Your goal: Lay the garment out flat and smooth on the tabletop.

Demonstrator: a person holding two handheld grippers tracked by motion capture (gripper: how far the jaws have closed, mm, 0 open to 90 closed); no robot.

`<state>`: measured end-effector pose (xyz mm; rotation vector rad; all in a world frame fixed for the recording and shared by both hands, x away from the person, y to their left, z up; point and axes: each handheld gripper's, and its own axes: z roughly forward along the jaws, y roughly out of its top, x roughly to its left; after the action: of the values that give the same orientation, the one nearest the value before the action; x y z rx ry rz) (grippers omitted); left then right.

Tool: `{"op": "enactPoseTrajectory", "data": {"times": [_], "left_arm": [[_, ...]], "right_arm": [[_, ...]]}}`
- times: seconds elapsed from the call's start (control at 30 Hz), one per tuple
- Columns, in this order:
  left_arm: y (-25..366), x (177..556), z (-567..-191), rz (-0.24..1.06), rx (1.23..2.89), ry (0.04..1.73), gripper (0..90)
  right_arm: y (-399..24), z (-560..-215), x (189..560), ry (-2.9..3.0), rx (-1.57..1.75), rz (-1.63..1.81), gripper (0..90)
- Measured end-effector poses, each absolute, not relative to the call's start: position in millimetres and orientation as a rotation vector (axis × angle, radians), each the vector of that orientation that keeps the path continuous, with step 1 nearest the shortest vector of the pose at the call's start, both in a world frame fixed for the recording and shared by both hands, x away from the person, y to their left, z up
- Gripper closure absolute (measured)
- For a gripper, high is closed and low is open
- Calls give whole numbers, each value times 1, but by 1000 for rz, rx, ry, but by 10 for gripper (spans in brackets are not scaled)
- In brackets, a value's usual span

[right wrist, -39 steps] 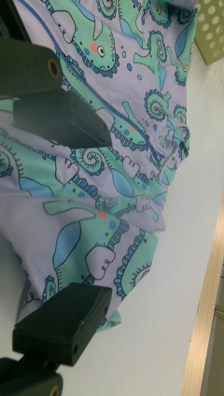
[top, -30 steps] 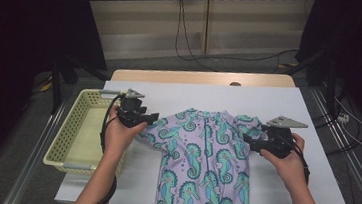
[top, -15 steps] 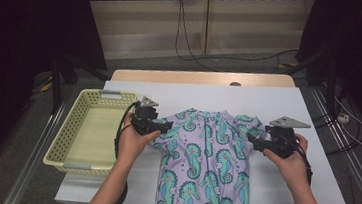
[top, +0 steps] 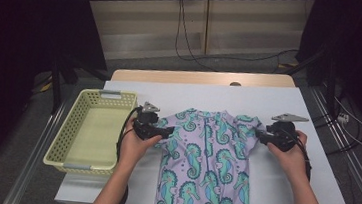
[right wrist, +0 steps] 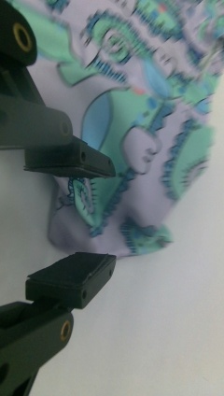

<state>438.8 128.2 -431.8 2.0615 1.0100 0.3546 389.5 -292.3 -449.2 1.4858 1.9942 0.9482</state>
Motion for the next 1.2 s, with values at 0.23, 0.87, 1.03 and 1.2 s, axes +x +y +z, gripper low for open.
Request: {"op": "enactPoseTrajectory", "data": {"times": [0.23, 0.87, 1.03, 1.2], "left_arm": [[127, 437, -434, 350, 2066, 1002, 235], [125, 432, -431, 343, 2084, 964, 229], [124, 432, -431, 349, 2073, 967, 229], [123, 432, -432, 343, 2078, 964, 229]], "right_arm": [[-289, -460, 392, 2120, 1513, 929, 822], [-340, -436, 335, 1996, 1539, 1076, 639], [-323, -438, 346, 2046, 1476, 1010, 594], [-307, -456, 360, 2137, 1449, 832, 694]]}}
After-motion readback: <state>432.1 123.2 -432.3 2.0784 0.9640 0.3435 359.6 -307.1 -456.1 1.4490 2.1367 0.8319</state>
